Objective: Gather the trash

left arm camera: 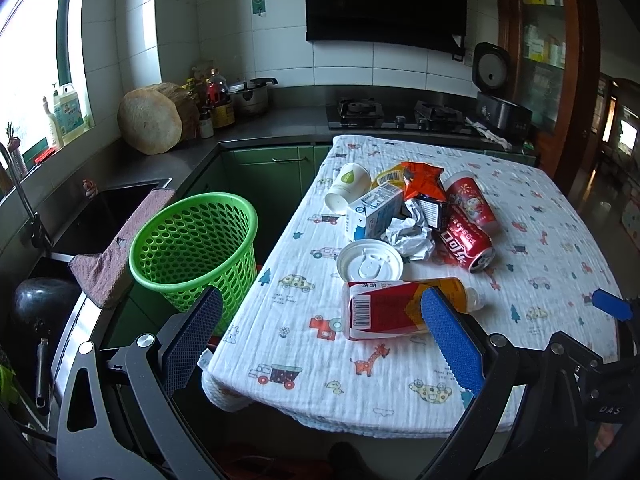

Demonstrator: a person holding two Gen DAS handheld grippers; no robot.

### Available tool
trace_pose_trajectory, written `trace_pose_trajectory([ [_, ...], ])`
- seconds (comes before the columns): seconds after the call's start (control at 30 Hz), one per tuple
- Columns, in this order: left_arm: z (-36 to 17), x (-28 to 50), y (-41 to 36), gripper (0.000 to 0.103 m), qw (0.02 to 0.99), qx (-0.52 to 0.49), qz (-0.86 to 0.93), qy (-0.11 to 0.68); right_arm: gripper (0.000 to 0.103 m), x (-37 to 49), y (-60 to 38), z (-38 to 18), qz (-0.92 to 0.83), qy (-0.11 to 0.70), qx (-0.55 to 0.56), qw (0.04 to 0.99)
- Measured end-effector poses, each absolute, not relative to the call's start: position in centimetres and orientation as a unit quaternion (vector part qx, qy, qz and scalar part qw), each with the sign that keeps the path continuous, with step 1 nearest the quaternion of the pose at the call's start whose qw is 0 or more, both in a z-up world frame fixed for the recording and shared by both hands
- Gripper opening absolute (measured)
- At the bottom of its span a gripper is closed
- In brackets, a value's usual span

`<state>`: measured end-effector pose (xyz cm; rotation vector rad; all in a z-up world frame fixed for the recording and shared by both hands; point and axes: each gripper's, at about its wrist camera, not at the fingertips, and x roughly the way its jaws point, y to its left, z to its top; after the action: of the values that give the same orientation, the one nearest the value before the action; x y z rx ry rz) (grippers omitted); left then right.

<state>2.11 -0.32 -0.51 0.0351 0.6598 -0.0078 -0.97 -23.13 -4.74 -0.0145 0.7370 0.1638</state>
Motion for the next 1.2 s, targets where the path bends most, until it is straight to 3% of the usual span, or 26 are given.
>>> trace_pose_trajectory([
  [0.73,-1.0,5.8,1.1,0.098,0.939,0.024,-0.001,0.344,0.097,2.0,-21.7,-6.4,0.134,0.379,-0.046,0.915],
  [1.2,-2.6,9.9,4.1,0.098,0.929,0.019,0.007,0.370,0.096,6.6,-16.5,-7.8,0.257,0.385,-0.172,0.870],
])
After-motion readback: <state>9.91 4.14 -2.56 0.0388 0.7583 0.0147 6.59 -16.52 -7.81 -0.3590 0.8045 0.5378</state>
